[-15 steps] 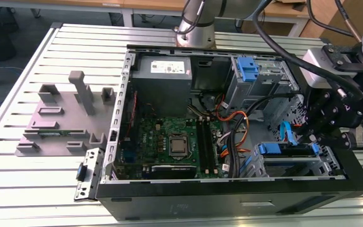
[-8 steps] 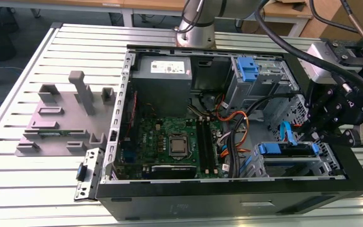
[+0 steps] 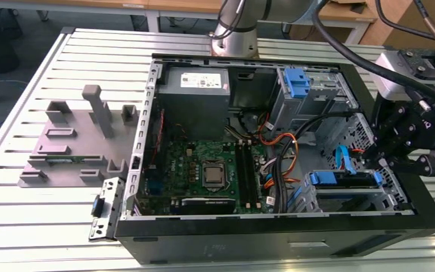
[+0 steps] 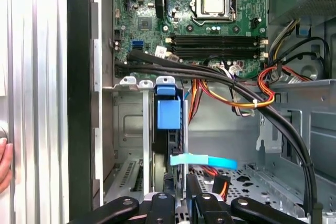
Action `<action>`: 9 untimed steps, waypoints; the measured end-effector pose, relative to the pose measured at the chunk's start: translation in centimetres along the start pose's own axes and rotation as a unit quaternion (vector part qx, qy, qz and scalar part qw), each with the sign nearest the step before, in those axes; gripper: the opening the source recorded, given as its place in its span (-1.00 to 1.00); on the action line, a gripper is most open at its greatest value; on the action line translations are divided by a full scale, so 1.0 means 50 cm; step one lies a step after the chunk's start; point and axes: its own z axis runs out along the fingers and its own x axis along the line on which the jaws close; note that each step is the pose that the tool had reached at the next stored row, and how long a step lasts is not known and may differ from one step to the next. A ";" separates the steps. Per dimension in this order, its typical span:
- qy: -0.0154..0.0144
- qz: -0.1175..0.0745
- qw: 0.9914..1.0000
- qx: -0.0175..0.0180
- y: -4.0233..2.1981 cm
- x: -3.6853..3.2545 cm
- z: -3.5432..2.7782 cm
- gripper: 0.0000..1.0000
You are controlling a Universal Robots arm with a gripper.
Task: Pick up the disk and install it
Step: 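Insert the second disk wire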
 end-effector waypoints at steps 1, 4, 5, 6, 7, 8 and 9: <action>0.000 0.000 1.000 0.000 -0.004 0.000 0.000 -0.53; 0.000 0.000 1.000 0.000 -0.014 0.000 0.000 -0.53; 0.000 0.000 1.000 0.000 -0.016 0.000 0.001 -0.53; 0.000 0.000 1.000 0.000 -0.018 -0.001 0.001 -0.53; 0.000 0.000 1.000 0.000 -0.019 -0.001 0.001 -0.53; 0.000 0.000 1.000 0.000 -0.019 -0.001 0.001 -0.53; 0.000 0.000 1.000 0.000 -0.019 0.000 0.001 -0.53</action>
